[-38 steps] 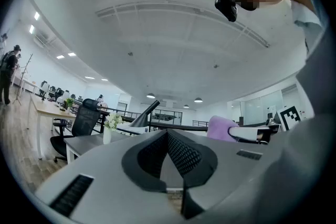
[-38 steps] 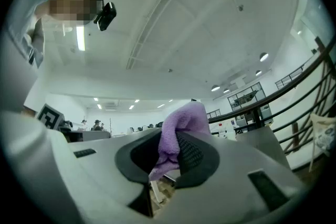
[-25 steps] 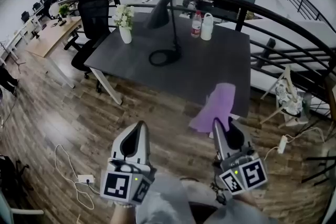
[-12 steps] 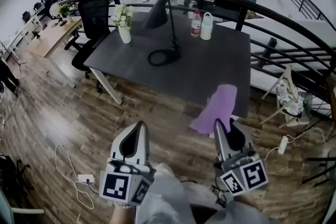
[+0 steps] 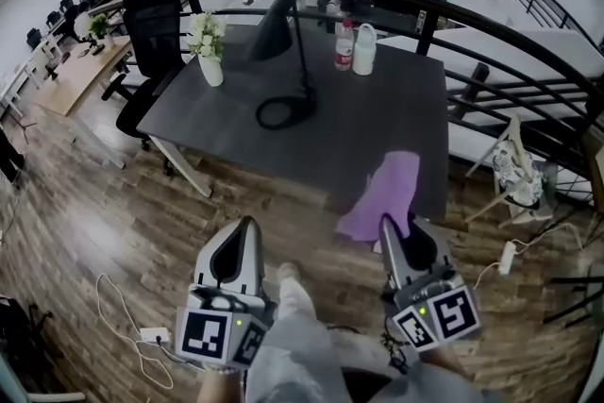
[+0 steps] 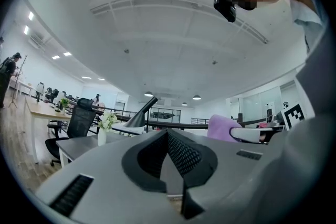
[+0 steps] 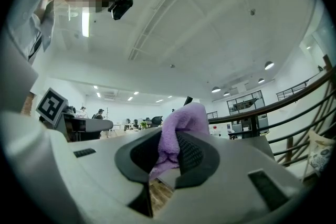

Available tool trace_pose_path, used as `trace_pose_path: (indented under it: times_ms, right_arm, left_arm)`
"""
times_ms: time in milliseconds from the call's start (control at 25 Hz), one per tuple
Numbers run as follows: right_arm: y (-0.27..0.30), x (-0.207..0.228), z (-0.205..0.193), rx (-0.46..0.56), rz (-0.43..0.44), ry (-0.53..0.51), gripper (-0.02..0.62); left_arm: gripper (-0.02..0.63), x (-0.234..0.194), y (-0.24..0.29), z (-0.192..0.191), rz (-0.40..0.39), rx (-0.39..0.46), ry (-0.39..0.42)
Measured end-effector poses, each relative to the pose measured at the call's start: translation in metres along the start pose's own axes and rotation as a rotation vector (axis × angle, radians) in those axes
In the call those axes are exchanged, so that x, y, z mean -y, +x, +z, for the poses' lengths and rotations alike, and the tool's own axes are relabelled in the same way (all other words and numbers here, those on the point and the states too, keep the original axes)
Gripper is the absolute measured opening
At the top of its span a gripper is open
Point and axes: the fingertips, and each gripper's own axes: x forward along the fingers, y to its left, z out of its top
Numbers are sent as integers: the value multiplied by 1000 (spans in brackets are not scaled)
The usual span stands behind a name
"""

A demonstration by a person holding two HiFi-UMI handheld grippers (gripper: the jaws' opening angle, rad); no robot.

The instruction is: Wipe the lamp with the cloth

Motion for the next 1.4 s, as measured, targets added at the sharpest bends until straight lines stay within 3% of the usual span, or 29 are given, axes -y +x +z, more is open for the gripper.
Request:
trace_pose_path:
  times_ms: [160, 360, 640, 760, 1200, 1400]
  right_arm:
    - [32, 4, 1, -2, -14, -6, 64]
    - [79, 9, 6, -4, -29, 6, 64]
    - [138, 21, 15, 0, -75, 10, 64]
    - [168, 28, 18, 6, -98, 6, 64]
    - [275, 64, 44, 59, -178, -121, 64]
    - [310, 90, 67, 105, -257, -154, 64]
  left_arm:
    - [6, -22, 25, 7, -12, 0, 4]
    - [6, -53, 66, 32, -35, 74, 11]
    - [8, -93, 110, 41, -45, 1, 14]
    - [6, -113, 131, 52, -58, 31, 21]
    - [6, -179, 193, 62, -87, 33, 14]
    - [6, -193, 206, 57, -119, 18, 24]
